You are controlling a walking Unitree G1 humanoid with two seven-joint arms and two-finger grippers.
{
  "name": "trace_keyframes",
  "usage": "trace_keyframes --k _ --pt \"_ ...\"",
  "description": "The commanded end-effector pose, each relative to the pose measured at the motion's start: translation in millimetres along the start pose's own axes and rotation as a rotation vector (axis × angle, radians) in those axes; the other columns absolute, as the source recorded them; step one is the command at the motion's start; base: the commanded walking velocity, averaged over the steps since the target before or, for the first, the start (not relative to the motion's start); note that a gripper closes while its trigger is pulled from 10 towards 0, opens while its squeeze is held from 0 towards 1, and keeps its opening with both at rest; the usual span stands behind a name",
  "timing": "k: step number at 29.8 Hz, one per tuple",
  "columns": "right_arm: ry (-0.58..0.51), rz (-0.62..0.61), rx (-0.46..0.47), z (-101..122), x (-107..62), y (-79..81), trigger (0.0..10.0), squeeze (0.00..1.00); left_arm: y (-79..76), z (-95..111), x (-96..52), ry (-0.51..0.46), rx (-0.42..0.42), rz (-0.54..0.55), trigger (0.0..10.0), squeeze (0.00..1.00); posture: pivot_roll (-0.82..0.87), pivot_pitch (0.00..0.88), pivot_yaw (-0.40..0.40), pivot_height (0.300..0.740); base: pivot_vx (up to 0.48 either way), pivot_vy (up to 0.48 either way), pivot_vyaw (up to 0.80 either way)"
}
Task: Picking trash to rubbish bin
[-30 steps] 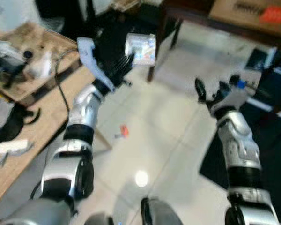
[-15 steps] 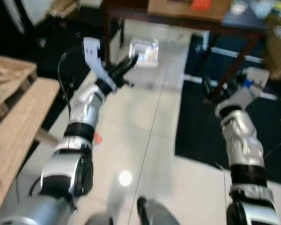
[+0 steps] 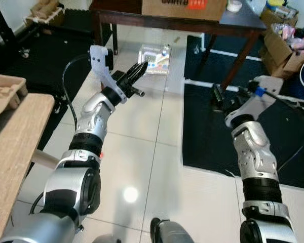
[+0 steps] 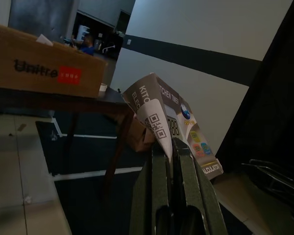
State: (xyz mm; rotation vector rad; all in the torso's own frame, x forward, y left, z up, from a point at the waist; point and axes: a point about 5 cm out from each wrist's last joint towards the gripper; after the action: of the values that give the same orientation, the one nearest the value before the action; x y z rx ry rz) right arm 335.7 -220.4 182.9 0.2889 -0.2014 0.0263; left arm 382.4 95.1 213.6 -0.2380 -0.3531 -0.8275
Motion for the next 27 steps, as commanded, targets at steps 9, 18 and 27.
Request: trace_keyframes --k 9,18,27 --pt "-0.005 -0.014 0.008 -0.3 -0.4 -1.8 10.0 0.00 -10.7 -9.6 3.1 0.019 -0.001 -0.040 10.0 0.00 0.07 0.113 -0.028 0.740 0.344 0.000 -0.28" --pt "-0.009 -0.019 0.011 1.4 0.1 -3.0 10.0 0.00 -13.5 -10.6 4.2 0.016 -0.005 -0.051 10.0 0.00 0.07 0.113 -0.028 0.740 0.345 0.000 -0.77" --pt "-0.027 -0.022 0.012 3.0 -0.5 -2.9 10.0 0.00 -16.1 -11.0 5.5 0.010 -0.009 -0.064 10.0 0.00 0.07 0.113 -0.028 0.740 0.343 0.000 -0.43"
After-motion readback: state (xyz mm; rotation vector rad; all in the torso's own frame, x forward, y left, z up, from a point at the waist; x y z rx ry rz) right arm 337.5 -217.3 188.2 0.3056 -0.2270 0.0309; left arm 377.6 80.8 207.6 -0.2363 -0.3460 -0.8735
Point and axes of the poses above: a point about 5 cm out from each wrist's last joint towards the gripper, its own x axis pointing out of the wrist towards the gripper, its own z axis along the axis of the wrist's last joint, y = z × x, and after that the axes turned 6 degrees about x, right-handed
